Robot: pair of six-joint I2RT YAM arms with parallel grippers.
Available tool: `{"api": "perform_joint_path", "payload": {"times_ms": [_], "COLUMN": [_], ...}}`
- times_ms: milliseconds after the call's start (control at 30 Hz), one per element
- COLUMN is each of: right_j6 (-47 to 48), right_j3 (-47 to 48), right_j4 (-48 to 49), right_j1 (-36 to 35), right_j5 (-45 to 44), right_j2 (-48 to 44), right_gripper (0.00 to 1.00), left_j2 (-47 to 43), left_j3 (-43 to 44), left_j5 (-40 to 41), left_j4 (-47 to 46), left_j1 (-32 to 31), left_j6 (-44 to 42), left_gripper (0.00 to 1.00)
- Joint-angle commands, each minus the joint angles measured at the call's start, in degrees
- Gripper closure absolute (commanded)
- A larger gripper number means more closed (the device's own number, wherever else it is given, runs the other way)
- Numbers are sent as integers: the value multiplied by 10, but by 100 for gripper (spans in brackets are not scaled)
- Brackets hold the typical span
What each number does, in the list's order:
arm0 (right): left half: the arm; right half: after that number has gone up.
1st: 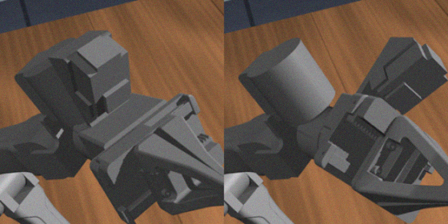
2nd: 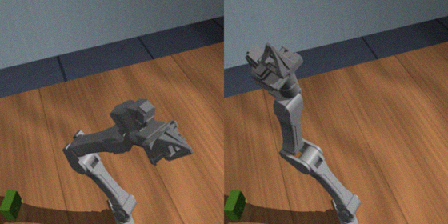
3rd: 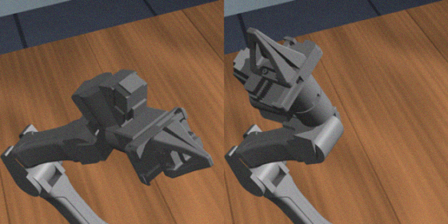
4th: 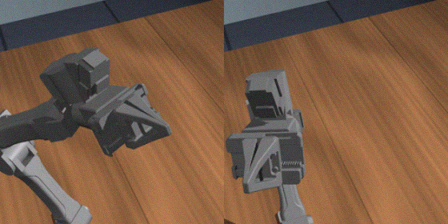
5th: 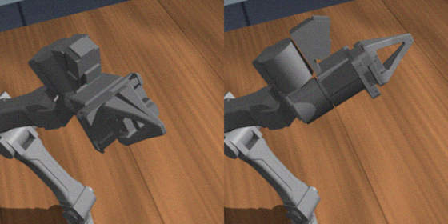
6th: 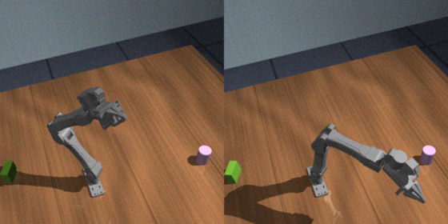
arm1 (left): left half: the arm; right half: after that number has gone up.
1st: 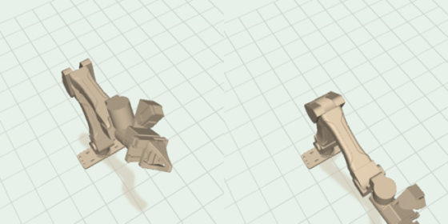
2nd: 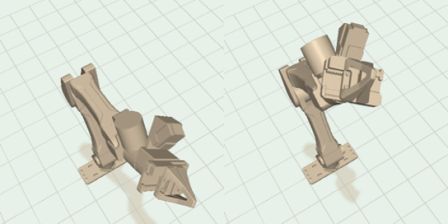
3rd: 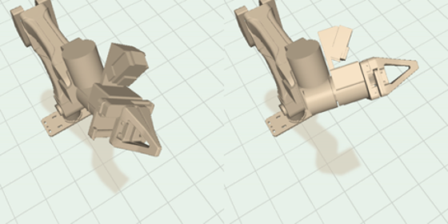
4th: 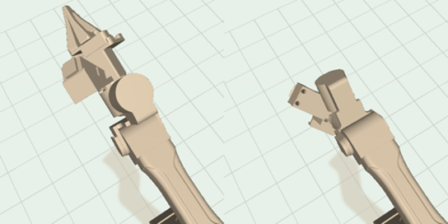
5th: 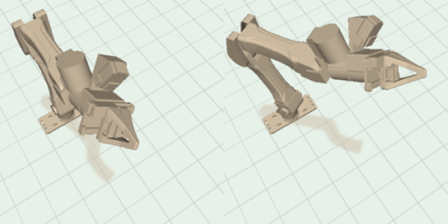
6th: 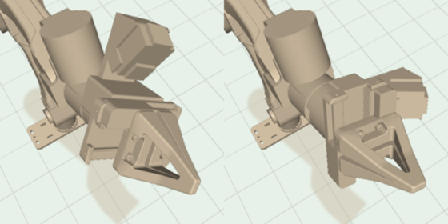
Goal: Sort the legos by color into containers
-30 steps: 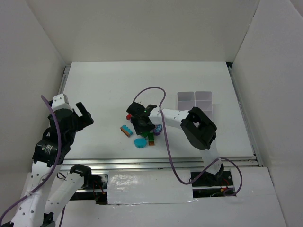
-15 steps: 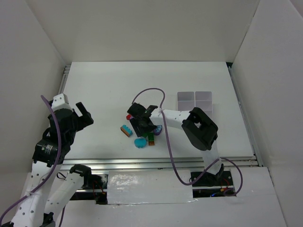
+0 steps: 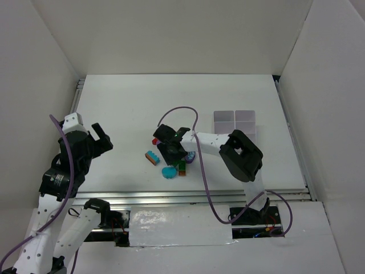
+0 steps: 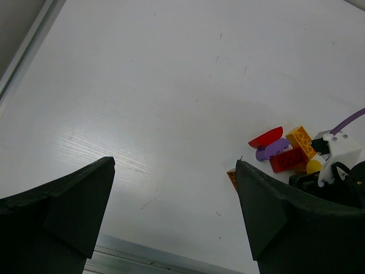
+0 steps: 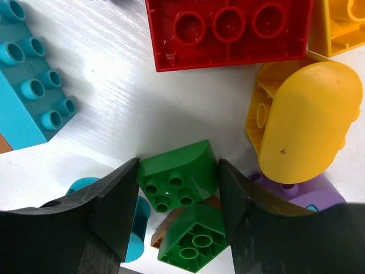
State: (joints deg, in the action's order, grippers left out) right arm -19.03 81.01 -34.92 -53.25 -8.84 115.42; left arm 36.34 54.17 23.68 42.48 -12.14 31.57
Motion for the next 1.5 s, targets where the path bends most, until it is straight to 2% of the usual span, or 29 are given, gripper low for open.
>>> {"api": "perform_joint_path", "payload": {"times_ms": [0, 33, 233, 467, 500, 533, 867, 1000, 1167, 1333, 1467], "right_j6": [14, 15, 22, 31, 30, 30, 8, -2, -3, -8, -13], "right_j3": [9, 18, 32, 49, 52, 53, 42, 26, 21, 14, 7], "right_j4": [-2, -2, 18, 13, 13, 12, 14, 23, 9, 12, 13], "right_j1": [-6, -5, -5, -5, -5, -4, -3, 20, 30, 32, 32], "right_j5": [-16, -20, -28, -28, -28, -26, -28, -7, -15, 22, 3], "right_j2": [2, 3, -18, -37, -35, -35, -98, -131, -133, -133, -135], "right_gripper": [72, 77, 85, 86, 94, 97, 99, 99, 99, 99, 99], "left_j2": [4, 4, 3, 4, 3, 3, 2, 0, -2, 0, -2], "left_j3": [1, 1, 1, 1, 1, 1, 1, 1, 1, 1, 0], "left_j5": [-4, -4, -5, -6, -5, -5, -6, -5, -3, -5, -3], "left_j4": [-24, -23, -24, -24, -24, -23, -23, -23, -23, -24, -23], "left_j1": [2, 2, 2, 2, 2, 2, 2, 3, 3, 2, 2], "left_j6": [-11, -11, -11, -12, -12, -12, -12, -11, -11, -11, -11], "left_gripper": [0, 0, 0, 0, 0, 1, 1, 0, 0, 0, 1]}}
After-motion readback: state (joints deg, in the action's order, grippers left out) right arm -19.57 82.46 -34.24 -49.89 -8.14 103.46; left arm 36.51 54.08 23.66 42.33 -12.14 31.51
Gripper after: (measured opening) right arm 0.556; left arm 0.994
